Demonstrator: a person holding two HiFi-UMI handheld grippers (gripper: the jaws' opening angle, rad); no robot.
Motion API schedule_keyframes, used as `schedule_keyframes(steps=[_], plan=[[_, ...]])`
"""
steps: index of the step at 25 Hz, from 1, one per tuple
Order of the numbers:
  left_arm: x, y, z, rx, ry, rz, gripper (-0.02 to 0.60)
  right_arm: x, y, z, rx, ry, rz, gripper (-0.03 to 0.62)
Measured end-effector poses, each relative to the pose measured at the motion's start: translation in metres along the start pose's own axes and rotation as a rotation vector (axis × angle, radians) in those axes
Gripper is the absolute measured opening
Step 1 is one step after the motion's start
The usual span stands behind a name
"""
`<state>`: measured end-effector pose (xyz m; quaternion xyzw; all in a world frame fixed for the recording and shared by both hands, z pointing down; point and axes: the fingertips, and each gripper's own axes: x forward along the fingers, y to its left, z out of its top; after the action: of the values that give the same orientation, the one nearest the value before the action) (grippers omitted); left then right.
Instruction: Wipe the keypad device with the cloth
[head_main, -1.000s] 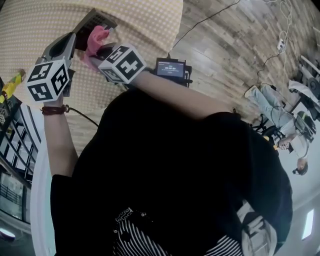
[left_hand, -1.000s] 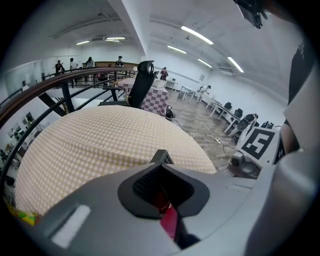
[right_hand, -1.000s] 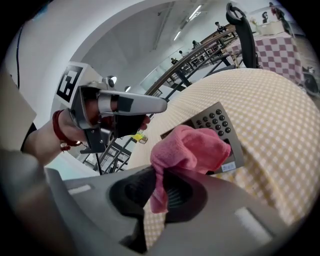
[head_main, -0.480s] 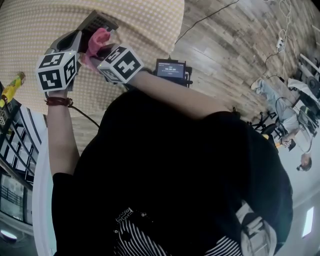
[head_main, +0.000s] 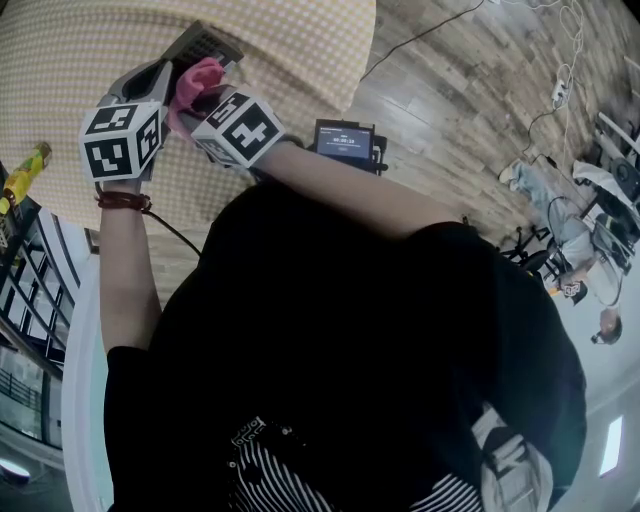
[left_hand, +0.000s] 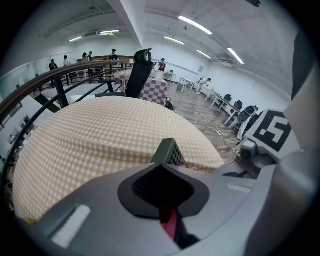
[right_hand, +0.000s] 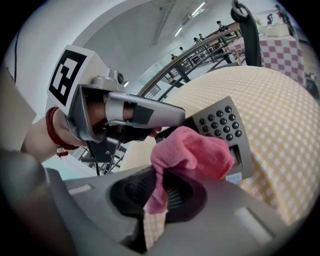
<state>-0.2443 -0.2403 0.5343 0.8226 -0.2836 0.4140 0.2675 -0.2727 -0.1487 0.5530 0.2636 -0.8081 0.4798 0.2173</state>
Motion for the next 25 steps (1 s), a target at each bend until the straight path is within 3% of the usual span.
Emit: schedule_keyframes(steps=[6,17,25], plan=[[-0.001,-0.002,0.001,0.009,0.012,-0.009,0.005,0.008,0.002,0.027,-0.020,-0.034,0.001,0.043],[-0.003,-0.001,-0.001,-0.023,0.000,-0.013,0.005,0.023,-0.004,0.029,0.034,-0.023,0.014,0.043],[-0.004,0.003,-0.004,-0.020,-0.004,-0.001,0.005,0.036,-0.020,-0.018,0.043,0.075,-0.029,0.043]])
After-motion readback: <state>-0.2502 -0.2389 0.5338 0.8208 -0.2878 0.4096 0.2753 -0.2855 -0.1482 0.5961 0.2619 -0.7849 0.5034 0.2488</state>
